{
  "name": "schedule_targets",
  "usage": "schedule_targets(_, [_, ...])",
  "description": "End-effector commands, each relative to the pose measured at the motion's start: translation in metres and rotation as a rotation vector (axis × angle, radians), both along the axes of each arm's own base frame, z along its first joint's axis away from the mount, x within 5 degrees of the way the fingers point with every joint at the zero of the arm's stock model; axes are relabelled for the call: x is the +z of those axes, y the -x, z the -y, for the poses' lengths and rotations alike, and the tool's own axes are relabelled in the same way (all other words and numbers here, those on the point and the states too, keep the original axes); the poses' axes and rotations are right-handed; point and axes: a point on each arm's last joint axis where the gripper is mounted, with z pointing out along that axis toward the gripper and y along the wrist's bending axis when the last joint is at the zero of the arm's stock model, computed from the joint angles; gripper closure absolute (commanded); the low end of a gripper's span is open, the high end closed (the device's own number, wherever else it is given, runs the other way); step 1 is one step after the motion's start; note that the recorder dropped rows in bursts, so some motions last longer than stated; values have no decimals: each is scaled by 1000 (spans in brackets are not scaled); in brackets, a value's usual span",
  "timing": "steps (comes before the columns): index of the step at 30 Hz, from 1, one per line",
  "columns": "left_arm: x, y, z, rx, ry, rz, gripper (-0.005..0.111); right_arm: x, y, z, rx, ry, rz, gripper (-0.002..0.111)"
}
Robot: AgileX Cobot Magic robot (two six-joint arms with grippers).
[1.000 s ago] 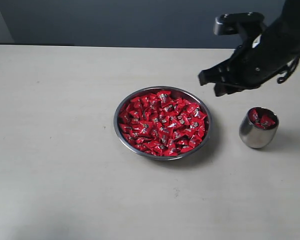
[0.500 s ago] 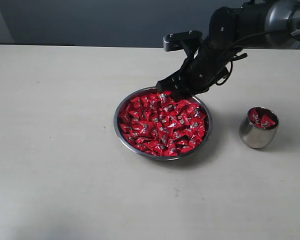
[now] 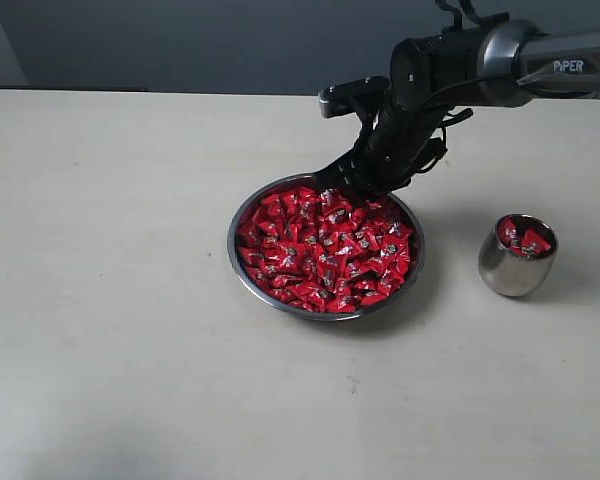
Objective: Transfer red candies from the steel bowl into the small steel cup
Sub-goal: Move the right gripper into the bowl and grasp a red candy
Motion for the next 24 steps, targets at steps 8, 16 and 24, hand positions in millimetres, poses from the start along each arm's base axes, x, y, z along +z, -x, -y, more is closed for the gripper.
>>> schedule_targets(8, [0,0,0,0,-2,11,106,-8,-8,7,-27,5,-6,83])
schedule_targets(16, [0,0,0,0,-2,11,106,-16,-7,5,-50,-16,-38,83])
schedule_targets(24, [0,0,0,0,-2,11,106,-16,-7,5,-43,-13,-29,102])
